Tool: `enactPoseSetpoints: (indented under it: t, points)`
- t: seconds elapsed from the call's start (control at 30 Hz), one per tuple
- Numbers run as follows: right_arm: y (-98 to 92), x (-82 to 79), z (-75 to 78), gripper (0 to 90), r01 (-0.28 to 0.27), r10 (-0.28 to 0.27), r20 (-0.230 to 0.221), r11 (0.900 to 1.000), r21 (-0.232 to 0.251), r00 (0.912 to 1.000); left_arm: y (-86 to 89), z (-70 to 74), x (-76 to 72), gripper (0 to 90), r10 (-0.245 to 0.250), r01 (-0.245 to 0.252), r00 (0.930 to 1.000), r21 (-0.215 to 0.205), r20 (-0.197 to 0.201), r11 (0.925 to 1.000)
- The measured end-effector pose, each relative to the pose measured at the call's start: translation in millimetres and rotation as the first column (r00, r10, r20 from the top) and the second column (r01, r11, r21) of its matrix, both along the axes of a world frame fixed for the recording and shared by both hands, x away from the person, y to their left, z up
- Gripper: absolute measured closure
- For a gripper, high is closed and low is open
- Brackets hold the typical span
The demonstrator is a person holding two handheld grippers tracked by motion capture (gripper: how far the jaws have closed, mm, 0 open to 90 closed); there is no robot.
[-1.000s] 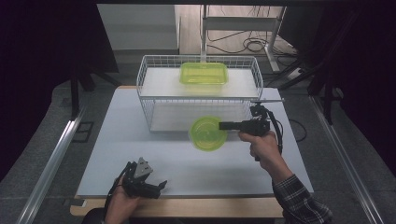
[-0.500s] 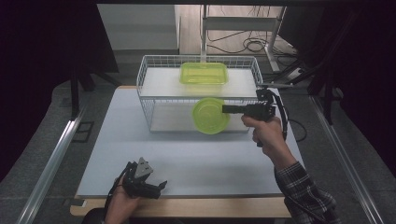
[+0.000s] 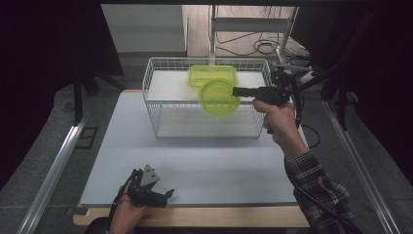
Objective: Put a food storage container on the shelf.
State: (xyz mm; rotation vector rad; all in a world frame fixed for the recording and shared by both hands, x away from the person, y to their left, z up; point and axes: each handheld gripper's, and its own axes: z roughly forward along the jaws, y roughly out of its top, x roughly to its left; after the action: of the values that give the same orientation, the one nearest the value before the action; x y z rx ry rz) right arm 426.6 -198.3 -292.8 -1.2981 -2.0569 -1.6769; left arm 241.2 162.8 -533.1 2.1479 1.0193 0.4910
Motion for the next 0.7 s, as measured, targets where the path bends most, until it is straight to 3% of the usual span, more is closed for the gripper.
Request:
enactPoseSetpoints:
  t: [0.47,0.7]
  points:
    - [23.0,30.6,32.4,80.8,0.068,-0.068,0.045,0.998,-0.010,0.9967,0.3,-0.2,-0.2,1.5,-0.001,0.001,1.0000,-0.003,0.000,1.0000]
    - [29.1,49.6,35.0,80.8,0.135,-0.133,0.052,0.991,-0.024,0.9897,0.1,-0.2,-0.3,1.5,-0.008,0.008,1.0000,0.005,-0.003,1.0000]
